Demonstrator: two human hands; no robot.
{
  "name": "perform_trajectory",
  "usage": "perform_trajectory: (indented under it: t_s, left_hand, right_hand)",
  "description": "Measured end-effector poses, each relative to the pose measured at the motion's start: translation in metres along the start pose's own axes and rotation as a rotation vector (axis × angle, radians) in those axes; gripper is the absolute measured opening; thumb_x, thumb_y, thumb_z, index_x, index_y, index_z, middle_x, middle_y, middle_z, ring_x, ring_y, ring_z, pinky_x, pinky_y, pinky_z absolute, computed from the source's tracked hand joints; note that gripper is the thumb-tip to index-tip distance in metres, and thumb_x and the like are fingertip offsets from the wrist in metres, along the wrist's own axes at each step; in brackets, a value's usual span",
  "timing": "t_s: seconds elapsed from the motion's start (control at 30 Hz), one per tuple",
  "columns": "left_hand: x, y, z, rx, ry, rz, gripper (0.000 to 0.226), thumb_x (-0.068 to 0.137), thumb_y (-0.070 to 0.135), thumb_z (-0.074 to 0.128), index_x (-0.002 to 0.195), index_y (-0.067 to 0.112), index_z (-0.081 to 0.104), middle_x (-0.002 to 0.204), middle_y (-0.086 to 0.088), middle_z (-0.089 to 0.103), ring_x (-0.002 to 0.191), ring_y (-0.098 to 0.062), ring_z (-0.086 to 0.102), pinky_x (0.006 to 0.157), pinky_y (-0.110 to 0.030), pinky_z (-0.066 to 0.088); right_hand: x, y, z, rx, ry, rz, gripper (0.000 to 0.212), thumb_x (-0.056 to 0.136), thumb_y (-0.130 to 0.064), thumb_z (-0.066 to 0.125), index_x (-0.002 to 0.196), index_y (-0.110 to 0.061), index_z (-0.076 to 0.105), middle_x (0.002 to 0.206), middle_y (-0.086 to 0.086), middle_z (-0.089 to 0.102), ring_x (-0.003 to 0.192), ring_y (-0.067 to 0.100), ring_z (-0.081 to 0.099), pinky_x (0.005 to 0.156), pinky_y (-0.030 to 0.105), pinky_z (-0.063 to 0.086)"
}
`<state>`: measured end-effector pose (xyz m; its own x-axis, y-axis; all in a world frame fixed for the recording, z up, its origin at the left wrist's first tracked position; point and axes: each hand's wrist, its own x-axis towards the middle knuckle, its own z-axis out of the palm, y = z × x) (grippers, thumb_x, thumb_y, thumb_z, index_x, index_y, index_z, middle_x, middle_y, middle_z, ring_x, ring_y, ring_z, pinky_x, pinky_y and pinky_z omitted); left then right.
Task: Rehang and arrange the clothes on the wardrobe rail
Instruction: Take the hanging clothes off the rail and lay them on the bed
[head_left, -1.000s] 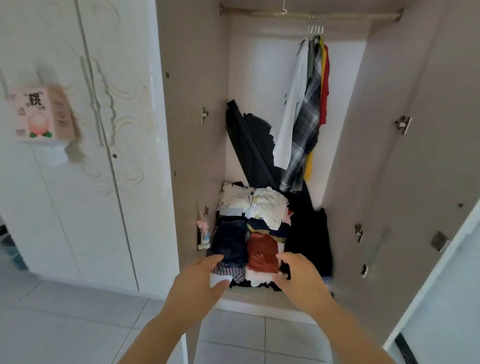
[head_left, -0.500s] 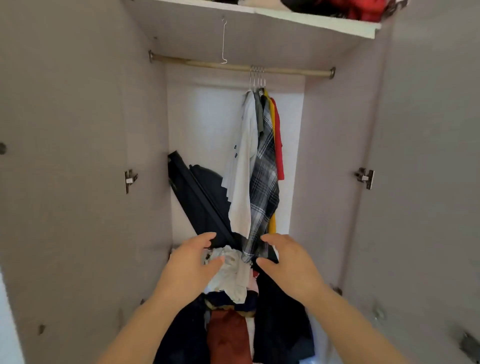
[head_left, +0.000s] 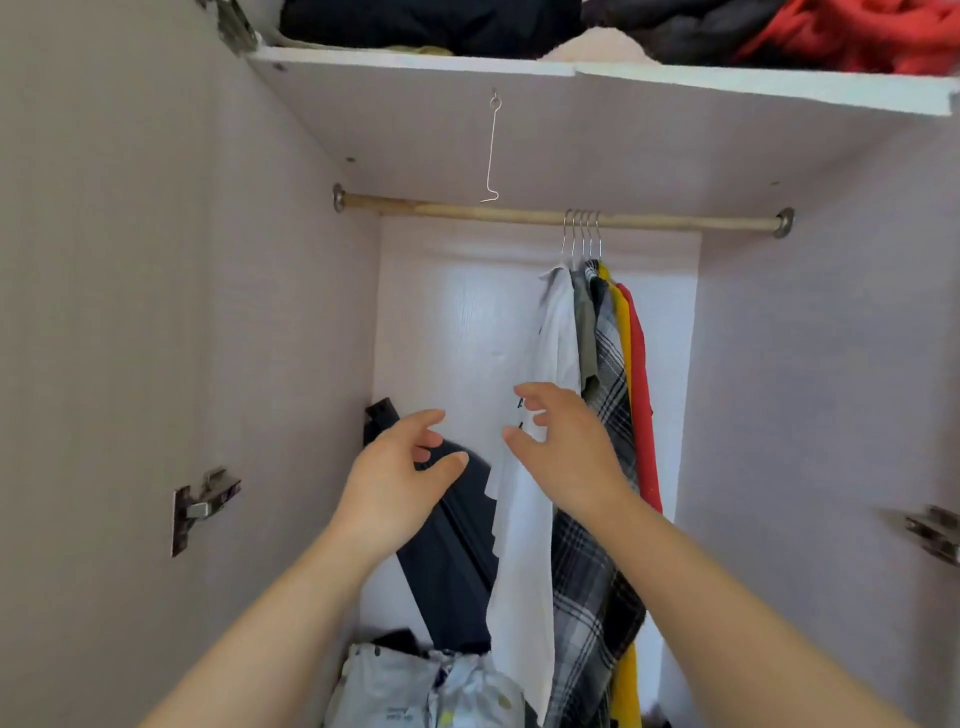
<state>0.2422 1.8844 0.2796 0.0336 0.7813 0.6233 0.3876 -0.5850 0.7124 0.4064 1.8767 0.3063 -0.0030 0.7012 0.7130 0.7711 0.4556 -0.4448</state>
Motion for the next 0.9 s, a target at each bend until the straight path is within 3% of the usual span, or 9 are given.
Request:
perform_trajectory:
  t_s: [0.13,0.27,0.47,0.7,0.9]
  left_hand:
    - [0.064,-0.014,0.011,-0.052,0.063,0.04,0.043,0.085,0.024,0.062,0.126,0.026,0.049,0.101,0.013,0.056,0.099,-0.01,0.056,0.071,-0.01,0.038]
    - [0.124,-0.03,0.023,-0.104,0.091,0.09,0.04,0.085,0.023,0.063,0.123,0.027,0.051,0.097,0.013,0.057,0.091,-0.006,0.056,0.061,0.002,0.038]
    - [0.2,-0.053,0.045,-0.156,0.081,0.175,0.036,0.084,0.02,0.064,0.118,0.028,0.053,0.096,0.013,0.058,0.087,0.001,0.054,0.064,0.001,0.037]
    - [0.248,-0.083,0.079,-0.172,0.027,0.209,0.036,0.08,0.016,0.067,0.11,0.033,0.054,0.096,0.011,0.061,0.093,-0.008,0.058,0.086,-0.022,0.044]
    - [0.272,-0.101,0.102,-0.114,-0.001,0.201,0.038,0.082,0.019,0.066,0.112,0.037,0.052,0.098,0.012,0.06,0.095,-0.001,0.056,0.077,-0.011,0.039]
  right_hand:
    - [0.072,0.012,0.02,-0.067,0.067,-0.098,0.046,0.092,-0.023,0.055,0.136,-0.02,0.041,0.131,0.003,0.044,0.115,0.015,0.047,0.093,0.022,0.038]
    - [0.15,0.023,0.04,-0.181,0.143,-0.119,0.048,0.091,-0.021,0.054,0.136,-0.018,0.039,0.132,0.007,0.043,0.115,0.021,0.048,0.09,0.029,0.04]
    - [0.249,0.048,0.044,-0.28,0.263,-0.17,0.048,0.091,-0.019,0.053,0.137,-0.016,0.039,0.136,0.007,0.041,0.124,0.023,0.041,0.098,0.033,0.035]
    - [0.29,0.119,0.019,-0.393,0.387,-0.162,0.046,0.094,-0.022,0.049,0.138,-0.013,0.041,0.139,0.007,0.043,0.13,0.021,0.034,0.104,0.027,0.025]
    - [0.303,0.181,-0.005,-0.553,0.489,-0.202,0.041,0.091,-0.018,0.054,0.131,-0.011,0.049,0.133,0.008,0.051,0.124,0.026,0.042,0.101,0.031,0.027]
